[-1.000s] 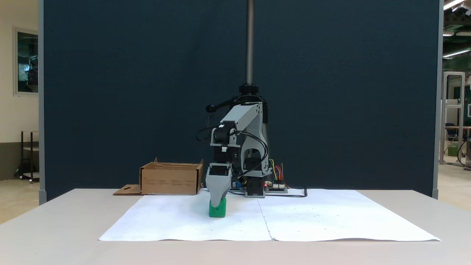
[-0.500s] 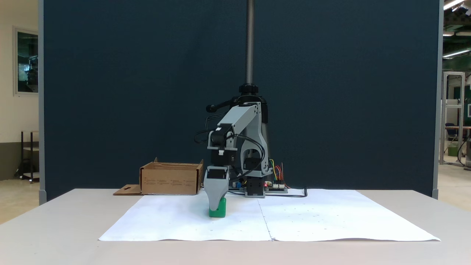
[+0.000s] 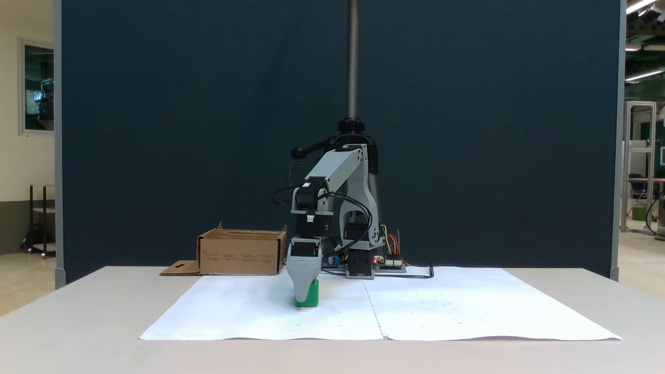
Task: Grasp a green dice and put it in the bin.
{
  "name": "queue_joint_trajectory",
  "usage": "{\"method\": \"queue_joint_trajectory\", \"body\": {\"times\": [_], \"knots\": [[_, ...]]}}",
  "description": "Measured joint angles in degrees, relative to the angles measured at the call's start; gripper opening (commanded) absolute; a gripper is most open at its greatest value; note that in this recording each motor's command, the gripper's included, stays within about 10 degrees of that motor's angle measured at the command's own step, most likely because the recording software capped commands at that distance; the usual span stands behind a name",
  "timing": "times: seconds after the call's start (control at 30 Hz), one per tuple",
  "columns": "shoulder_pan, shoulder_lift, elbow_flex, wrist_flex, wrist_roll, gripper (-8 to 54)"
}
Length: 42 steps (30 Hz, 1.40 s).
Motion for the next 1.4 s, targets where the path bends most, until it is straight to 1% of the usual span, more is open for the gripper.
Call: {"method": "queue_joint_trajectory", "body": {"times": [0.1, 0.2, 0.27, 0.3, 0.43, 0.5, 0.53, 0.87, 0.9, 0.97, 1.4], "knots": [[-0.09, -0.62, -0.35, 0.0, 0.0, 41.2], [-0.09, -0.88, -0.62, 0.0, -0.62, 37.3], [-0.09, -0.88, -0.7, -0.09, -0.79, 33.3], [-0.09, -0.88, -0.7, -0.09, -0.79, 33.1], [0.44, -0.97, -0.79, -0.18, -0.79, 28.2], [0.53, -0.97, -0.88, -0.18, -0.79, 24.5], [0.62, -0.97, -0.88, -0.18, -0.79, 23.9], [0.88, -1.76, -1.05, -2.46, -0.79, 24.6], [0.88, -1.76, -1.05, -2.55, -0.79, 26.5], [0.79, -1.76, -1.05, -2.72, -0.79, 33.5], [0.0, -1.76, -1.05, -3.16, -0.79, 33.7]]}}
